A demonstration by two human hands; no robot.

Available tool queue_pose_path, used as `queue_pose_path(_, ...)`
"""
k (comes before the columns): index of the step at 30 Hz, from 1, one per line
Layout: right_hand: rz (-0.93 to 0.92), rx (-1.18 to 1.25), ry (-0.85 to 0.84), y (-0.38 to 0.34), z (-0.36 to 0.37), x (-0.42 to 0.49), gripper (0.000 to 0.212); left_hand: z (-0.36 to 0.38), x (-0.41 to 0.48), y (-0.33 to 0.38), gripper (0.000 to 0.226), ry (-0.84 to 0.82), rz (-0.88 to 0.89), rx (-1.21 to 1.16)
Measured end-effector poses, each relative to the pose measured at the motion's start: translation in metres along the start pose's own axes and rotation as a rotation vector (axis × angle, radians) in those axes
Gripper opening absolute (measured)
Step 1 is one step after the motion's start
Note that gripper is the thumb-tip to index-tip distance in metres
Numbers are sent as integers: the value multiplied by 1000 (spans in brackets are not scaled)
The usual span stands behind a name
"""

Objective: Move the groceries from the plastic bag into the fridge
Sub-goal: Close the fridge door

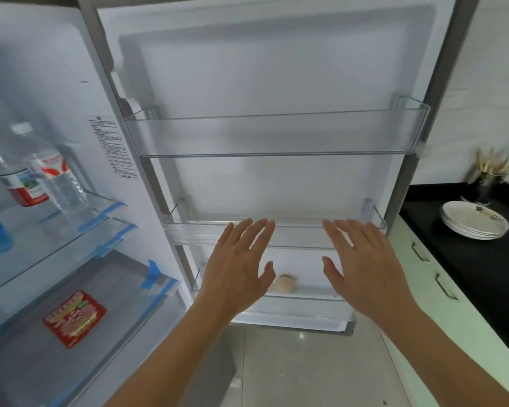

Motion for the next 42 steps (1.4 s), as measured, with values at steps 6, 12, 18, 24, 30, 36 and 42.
queue_pose_path(6,45,3,-13,-17,-10,-7,60,-6,-14,-6,67,-6,5,-72)
queue_pose_path(12,107,-34,10,-58,-29,-21,63,-10,-32,-28,68,-6,70,-98)
queue_pose_path(18,223,-77,-26,-124,-54,-33,66,-25,-62,-57,74,-35,129,-131)
queue_pose_path(24,210,-65,-70,-188,-90,-43,62,-52,-104,-67,75,-67,148,-184)
queue_pose_path(30,235,-78,-9,-213,-153,-96,58,-89,-176,-15,76,-94,453,-283)
queue_pose_path(36,299,-110,24,-209,-202,-157,64,-111,-221,-11,71,-163,509,-287)
queue_pose_path(42,199,-29,34,-204,-188,-161,69,-129,-246,-46,77,-133,412,-229)
Point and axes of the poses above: each hand's wrist, its own x-axis towards the middle knuckle, its own z-axis out of the palm, y = z × x, the point moved 4 cm from there along x, towards the middle knuckle, and after that the axes turned 14 degrees about -z, right-handed, at the moved point
